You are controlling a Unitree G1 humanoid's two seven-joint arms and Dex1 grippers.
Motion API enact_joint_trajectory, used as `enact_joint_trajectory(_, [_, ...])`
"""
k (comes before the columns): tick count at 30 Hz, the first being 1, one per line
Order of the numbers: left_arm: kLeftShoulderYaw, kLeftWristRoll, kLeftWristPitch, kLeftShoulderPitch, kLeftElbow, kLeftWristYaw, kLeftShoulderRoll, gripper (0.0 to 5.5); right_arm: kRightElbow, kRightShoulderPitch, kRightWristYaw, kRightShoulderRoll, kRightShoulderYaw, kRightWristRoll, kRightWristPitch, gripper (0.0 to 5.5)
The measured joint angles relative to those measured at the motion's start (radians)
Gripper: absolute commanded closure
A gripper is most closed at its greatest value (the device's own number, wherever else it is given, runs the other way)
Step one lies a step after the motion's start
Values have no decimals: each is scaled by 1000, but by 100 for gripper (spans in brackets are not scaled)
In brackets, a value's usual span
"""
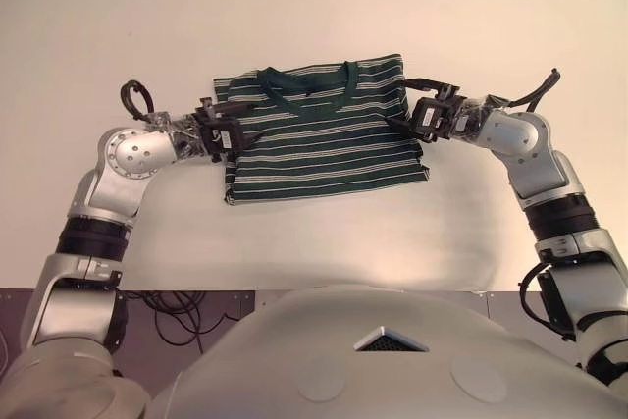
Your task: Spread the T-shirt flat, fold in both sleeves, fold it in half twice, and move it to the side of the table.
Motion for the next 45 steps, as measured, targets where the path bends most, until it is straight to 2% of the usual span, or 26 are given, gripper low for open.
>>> enact_joint_trajectory(3, [-96,204,-78,-130,70,140,9,330,-83,15,77,-46,35,6,-17,251])
enact_joint_trajectory(7, [-297,568,-95,-372,217,446,-14,330,-228,40,178,-63,120,71,-17,251])
enact_joint_trajectory(10, [-487,844,-66,-547,336,698,-68,330,-277,37,213,-16,187,85,-16,251])
enact_joint_trajectory(13, [-707,1132,-15,-726,504,1048,-154,330,-300,36,224,72,258,83,-15,251])
enact_joint_trajectory(15, [-717,1141,-13,-812,610,1207,-184,330,-316,37,214,96,251,96,1,251])
enact_joint_trajectory(16, [-644,1057,-32,-872,658,1260,-180,330,-328,38,205,89,209,132,16,251])
enact_joint_trajectory(18, [-514,861,-140,-892,668,1253,-133,330,-346,49,190,78,133,199,33,251])
enact_joint_trajectory(21, [-419,597,-334,-678,596,1070,-3,330,-359,82,185,4,38,245,52,251])
enact_joint_trajectory(25, [-384,507,-337,-500,493,875,90,330,-316,98,163,-39,0,183,49,251])
enact_joint_trajectory(27, [-392,504,-352,-451,460,793,94,330,-232,93,154,-76,11,105,43,251])
enact_joint_trajectory(30, [-415,531,-357,-430,450,726,91,330,-187,83,169,-77,15,99,32,251])
enact_joint_trajectory(33, [-461,625,-314,-482,467,732,52,330,-210,88,235,-99,48,127,40,251])
enact_joint_trajectory(39, [-612,838,-174,-650,664,928,-137,330,-274,109,275,-96,112,166,53,251])
enact_joint_trajectory(42, [-639,861,-161,-684,724,1016,-162,330,-296,125,272,-102,104,187,67,251])
enact_joint_trajectory(45, [-612,806,-223,-681,737,1036,-147,330,-308,145,246,-109,74,188,87,251])
